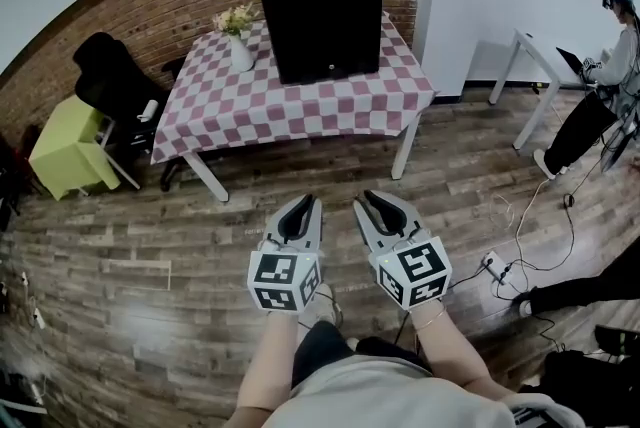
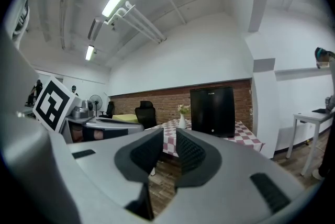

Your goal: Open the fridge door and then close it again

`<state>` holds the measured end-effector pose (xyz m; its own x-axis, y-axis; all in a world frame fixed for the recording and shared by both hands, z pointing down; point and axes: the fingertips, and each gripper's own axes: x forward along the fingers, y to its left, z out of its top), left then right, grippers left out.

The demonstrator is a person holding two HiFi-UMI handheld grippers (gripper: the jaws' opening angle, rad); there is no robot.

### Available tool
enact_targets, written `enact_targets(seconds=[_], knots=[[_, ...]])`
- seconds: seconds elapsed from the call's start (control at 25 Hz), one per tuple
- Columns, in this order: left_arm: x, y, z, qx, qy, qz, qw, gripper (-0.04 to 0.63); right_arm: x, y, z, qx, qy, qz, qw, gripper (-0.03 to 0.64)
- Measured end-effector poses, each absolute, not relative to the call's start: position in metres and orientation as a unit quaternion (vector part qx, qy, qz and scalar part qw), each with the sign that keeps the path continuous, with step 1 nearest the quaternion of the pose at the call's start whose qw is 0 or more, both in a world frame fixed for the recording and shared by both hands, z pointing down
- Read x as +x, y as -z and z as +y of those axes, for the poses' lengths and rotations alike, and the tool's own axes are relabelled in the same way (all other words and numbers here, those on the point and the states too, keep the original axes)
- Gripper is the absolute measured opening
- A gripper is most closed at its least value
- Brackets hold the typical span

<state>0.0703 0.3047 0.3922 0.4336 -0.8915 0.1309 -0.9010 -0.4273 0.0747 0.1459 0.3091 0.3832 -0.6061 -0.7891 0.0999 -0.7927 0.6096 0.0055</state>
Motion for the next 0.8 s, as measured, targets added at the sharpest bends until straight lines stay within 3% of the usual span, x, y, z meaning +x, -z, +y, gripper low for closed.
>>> enact_targets(seconds=[0.12,0.24,0.8], knots=[[0.07,-0.401,0.282,0.847,-0.039,-0.526,0.072,0.012,0.142,-0.388,0.285,0.442,-0.021,-0.895,0.045,0.06],[0.065,-0.407,0.253,0.852,-0.039,-0.517,0.079,0.061,0.134,-0.392,0.254,0.445,-0.022,-0.894,0.047,0.061],[-0.002,-0.394,0.08,0.869,-0.041,-0.489,0.069,0.064,0.073,-0.387,0.085,0.473,-0.023,-0.879,0.051,0.097]])
